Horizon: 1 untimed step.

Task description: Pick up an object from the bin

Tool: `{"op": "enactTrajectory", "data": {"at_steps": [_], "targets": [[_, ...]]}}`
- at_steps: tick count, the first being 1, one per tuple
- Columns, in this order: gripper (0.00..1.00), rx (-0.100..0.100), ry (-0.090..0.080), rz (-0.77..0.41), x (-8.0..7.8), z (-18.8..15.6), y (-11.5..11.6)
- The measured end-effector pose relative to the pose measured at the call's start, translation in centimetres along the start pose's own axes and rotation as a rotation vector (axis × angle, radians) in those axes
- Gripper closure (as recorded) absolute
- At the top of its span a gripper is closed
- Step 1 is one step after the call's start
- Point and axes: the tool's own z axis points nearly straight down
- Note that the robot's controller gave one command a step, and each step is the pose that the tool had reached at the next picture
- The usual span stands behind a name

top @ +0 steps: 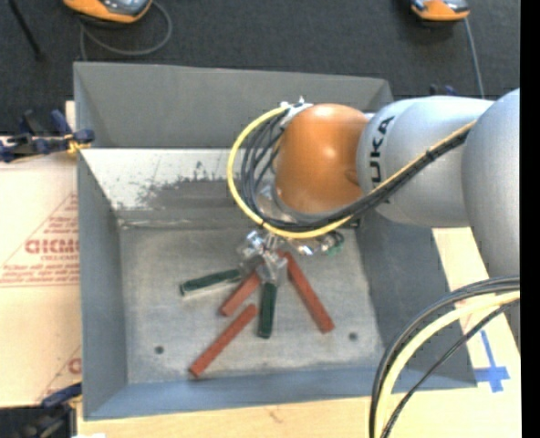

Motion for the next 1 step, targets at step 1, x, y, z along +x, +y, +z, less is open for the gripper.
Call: {"op": "enactTrajectory", "data": {"at_steps": [1], "targets": [[1.00,0.005,-0.004,-0.057,0.18,-13.16,-1.08]]}}
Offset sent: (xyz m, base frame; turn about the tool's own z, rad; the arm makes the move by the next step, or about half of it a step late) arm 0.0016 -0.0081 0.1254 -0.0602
